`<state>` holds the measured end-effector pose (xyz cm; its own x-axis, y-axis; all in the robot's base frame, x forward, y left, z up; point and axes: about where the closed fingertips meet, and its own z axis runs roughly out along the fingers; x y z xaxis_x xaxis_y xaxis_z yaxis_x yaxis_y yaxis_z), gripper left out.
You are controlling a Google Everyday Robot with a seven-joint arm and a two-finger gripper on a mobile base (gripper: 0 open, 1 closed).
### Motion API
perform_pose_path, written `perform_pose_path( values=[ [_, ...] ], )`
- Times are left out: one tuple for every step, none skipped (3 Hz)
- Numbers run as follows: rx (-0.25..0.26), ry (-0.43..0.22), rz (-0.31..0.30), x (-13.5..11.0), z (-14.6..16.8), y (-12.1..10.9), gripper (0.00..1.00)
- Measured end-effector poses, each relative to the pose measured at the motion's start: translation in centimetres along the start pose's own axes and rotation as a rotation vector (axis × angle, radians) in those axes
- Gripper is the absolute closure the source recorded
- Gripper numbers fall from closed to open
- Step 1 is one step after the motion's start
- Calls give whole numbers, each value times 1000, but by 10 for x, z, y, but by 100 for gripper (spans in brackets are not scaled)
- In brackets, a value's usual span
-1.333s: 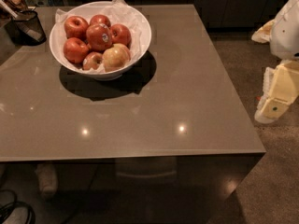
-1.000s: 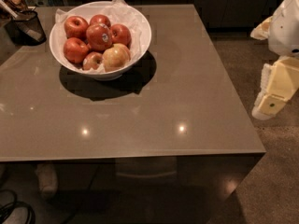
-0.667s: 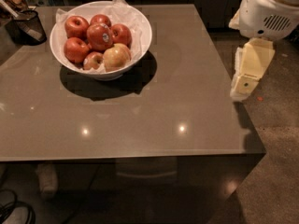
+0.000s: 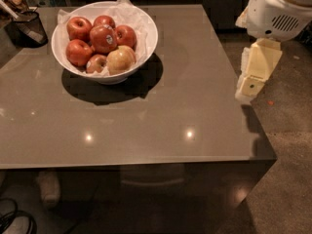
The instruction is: Pick apple from white bowl
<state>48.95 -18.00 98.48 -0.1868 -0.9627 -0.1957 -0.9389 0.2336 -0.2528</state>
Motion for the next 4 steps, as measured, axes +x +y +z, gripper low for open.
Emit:
perform_pose_path(
  values=[
    [-33,-80,59,-52,16,-45,0],
    [-19,-94,56,-57,16,-50,0],
    [-22,-114,55,-61,18,-52,0],
    [-35,-156,87,-87,22,-67,0]
  ],
)
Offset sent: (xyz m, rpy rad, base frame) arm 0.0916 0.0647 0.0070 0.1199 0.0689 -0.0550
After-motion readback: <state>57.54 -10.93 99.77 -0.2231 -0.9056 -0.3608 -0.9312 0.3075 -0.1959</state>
